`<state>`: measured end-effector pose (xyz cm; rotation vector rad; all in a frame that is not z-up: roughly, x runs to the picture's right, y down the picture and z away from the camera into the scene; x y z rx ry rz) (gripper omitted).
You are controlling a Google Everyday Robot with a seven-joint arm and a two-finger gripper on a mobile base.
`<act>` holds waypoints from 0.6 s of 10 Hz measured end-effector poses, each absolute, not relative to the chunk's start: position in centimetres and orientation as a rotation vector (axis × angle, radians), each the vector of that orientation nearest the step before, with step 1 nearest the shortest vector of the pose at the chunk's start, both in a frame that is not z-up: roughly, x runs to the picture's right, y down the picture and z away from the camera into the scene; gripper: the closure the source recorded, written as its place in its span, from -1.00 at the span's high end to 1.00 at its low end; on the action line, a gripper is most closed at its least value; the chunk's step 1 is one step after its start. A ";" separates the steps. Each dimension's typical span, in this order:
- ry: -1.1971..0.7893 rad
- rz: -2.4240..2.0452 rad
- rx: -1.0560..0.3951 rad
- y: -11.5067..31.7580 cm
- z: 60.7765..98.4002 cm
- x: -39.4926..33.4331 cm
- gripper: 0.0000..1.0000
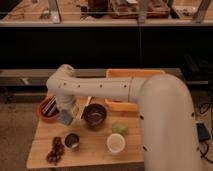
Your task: Place sponge in table surface
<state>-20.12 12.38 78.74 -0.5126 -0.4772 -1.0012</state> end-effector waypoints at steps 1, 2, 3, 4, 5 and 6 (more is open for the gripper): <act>-0.471 -0.978 -0.496 13.3 80.8 -20.2 0.29; -0.472 -0.941 -0.471 14.7 83.5 -20.5 0.44; -0.475 -0.915 -0.454 15.3 85.1 -20.6 0.46; -0.476 -0.896 -0.442 15.7 86.3 -20.8 0.46; -0.481 -0.881 -0.432 16.1 87.1 -21.0 0.46; -0.488 -0.875 -0.421 16.1 87.4 -21.5 0.46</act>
